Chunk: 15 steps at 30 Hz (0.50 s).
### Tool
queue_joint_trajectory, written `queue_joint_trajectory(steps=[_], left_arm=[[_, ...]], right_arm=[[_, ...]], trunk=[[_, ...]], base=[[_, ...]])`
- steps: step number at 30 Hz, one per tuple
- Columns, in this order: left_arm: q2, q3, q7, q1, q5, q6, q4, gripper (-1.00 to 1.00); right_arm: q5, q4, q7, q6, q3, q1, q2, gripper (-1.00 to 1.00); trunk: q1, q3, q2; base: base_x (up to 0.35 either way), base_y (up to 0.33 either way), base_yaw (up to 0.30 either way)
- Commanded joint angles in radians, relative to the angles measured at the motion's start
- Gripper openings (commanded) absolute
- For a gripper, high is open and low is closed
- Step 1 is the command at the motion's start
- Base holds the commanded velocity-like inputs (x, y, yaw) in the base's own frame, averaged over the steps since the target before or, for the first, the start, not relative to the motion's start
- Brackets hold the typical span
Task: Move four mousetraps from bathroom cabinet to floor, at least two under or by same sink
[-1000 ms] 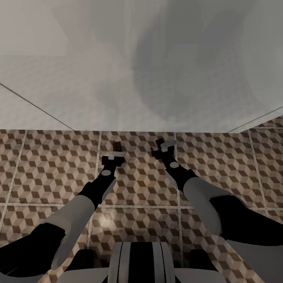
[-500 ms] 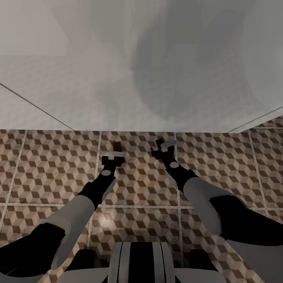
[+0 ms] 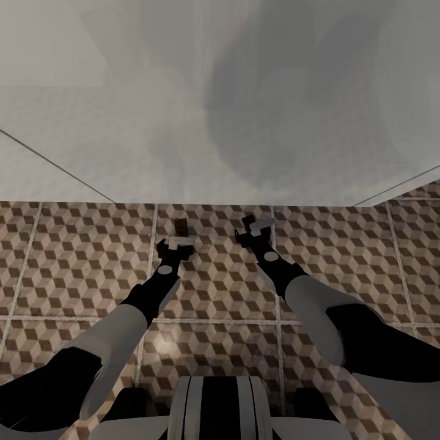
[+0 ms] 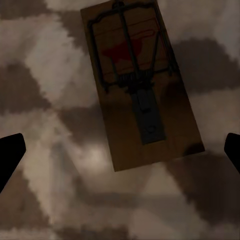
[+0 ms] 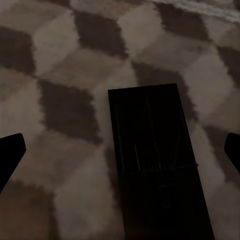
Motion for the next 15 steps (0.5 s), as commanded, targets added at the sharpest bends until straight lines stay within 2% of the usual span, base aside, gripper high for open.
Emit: queue_joint_trajectory(steps=[1, 15], left_arm=[[0.001, -0.008, 0.008, -0.001, 0.003, -0.003, 0.001, 1.0], [0.001, -0.008, 0.009, -0.001, 0.003, -0.003, 0.001, 1.0]], right_arm=[[0.006, 0.001, -0.01, -0.001, 0.007, -0.001, 0.0, 1.0], [0.006, 0.002, -0.01, 0.0, 0.007, -0.001, 0.0, 1.0]], trunk=[[0.0, 0.0, 0.0], [0.0, 0.0, 0.0]], base=[[0.0, 0.0, 0.0], [0.0, 0.0, 0.0]])
